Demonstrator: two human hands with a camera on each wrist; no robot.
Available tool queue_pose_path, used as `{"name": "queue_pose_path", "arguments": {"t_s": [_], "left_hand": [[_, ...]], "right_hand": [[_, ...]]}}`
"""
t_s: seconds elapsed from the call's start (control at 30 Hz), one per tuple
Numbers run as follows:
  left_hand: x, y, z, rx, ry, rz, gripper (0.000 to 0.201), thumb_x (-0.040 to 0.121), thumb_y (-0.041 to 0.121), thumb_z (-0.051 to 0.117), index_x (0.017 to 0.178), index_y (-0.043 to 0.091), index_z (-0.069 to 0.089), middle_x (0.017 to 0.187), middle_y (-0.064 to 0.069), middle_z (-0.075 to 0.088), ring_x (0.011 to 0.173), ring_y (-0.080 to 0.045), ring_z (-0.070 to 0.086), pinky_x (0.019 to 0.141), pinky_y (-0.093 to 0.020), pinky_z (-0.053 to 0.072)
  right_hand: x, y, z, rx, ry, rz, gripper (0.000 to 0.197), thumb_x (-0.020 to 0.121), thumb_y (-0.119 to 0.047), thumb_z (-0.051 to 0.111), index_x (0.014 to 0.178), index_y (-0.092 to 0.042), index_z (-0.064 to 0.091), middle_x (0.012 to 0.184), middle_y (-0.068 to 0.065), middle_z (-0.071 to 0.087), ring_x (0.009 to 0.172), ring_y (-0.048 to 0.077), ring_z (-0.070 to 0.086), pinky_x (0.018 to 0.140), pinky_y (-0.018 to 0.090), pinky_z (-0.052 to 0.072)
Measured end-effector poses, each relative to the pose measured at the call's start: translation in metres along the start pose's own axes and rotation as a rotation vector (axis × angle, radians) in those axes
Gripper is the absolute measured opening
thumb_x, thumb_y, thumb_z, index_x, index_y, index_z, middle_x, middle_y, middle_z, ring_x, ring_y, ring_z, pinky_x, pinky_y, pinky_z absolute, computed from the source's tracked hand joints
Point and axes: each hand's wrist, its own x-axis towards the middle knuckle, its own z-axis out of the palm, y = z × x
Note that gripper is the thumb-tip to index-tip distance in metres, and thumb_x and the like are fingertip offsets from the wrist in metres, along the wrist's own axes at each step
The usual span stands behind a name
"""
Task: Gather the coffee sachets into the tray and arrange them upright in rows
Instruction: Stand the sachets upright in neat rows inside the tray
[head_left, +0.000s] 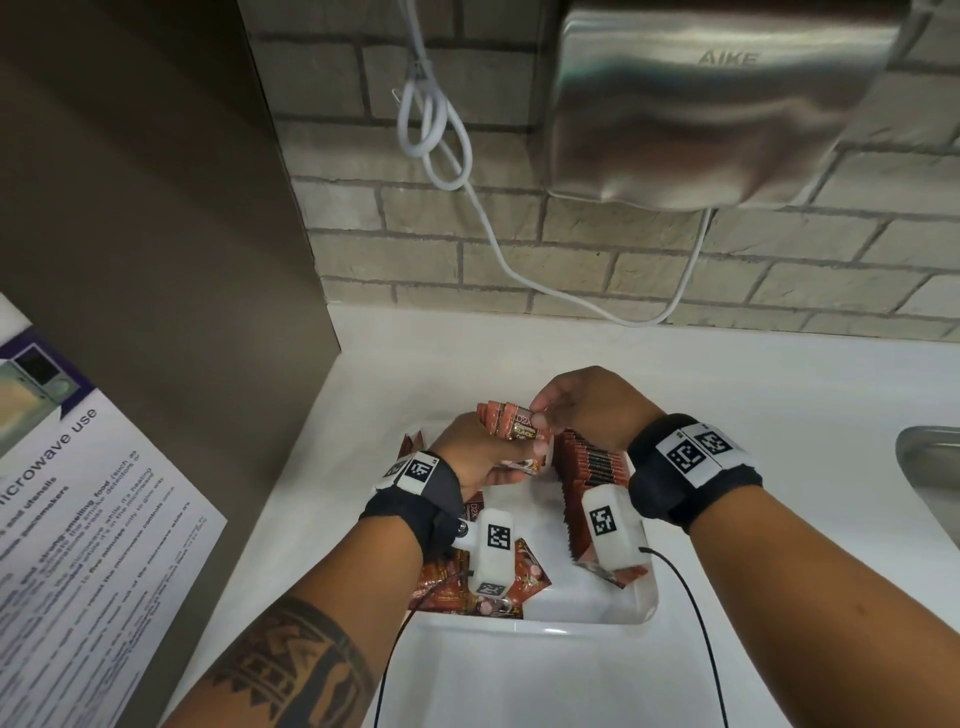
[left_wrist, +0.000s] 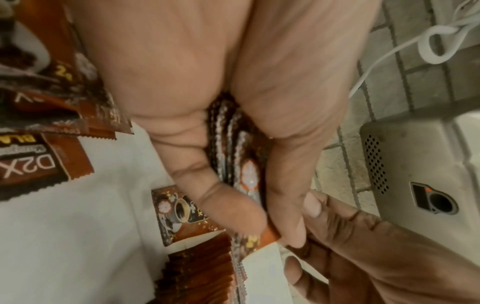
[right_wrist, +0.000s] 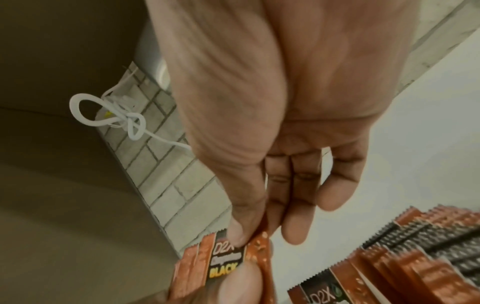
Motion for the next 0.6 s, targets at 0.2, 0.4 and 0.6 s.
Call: {"name": "queue_pose_path", "arguments": {"t_s": [0.2, 0.4, 0.6], "left_hand": [[-0.006, 0.002, -0.007, 0.097, 0.115, -0.1, 0.037, 0.082, 0.031, 0.083, 0.107, 0.004, 0.072, 0.088, -0.007, 0.072, 0.072, -0.016, 0.068, 0.061, -0.026, 0.057], [-0.015, 0.015, -0.008, 0.578, -0.019, -0.34, 0.022, 0.096, 0.024, 0.066, 0.1, 0.003, 0.069, 0.073, -0.003, 0.065, 0.053, -0.015, 0.058, 0.054, -0.023, 0.051], [-0.007, 0.006, 0.013, 1.004, -0.11, -0.287, 0.029, 0.096, 0.033, 0.063, 0.101, 0.005, 0.066, 0.072, -0.004, 0.061, 0.049, -0.016, 0.051, 0.046, -0.022, 0.043]], "right_hand": [[-0.001, -0.004, -0.012, 0.023, 0.152, -0.002, 0.004, 0.087, -0.018, 0.076, 0.089, -0.015, 0.076, 0.075, -0.008, 0.067, 0.069, 0.004, 0.057, 0.059, 0.017, 0.038], [0.007, -0.005, -0.005, -0.194, 0.145, 0.047, 0.014, 0.088, -0.013, 0.069, 0.078, -0.02, 0.076, 0.07, -0.017, 0.065, 0.073, 0.0, 0.059, 0.057, 0.009, 0.035], [0.022, -0.001, 0.019, -0.425, 0.067, 0.199, 0.03, 0.085, -0.018, 0.063, 0.06, -0.035, 0.068, 0.075, -0.017, 0.063, 0.091, 0.013, 0.063, 0.089, 0.031, 0.052]]}}
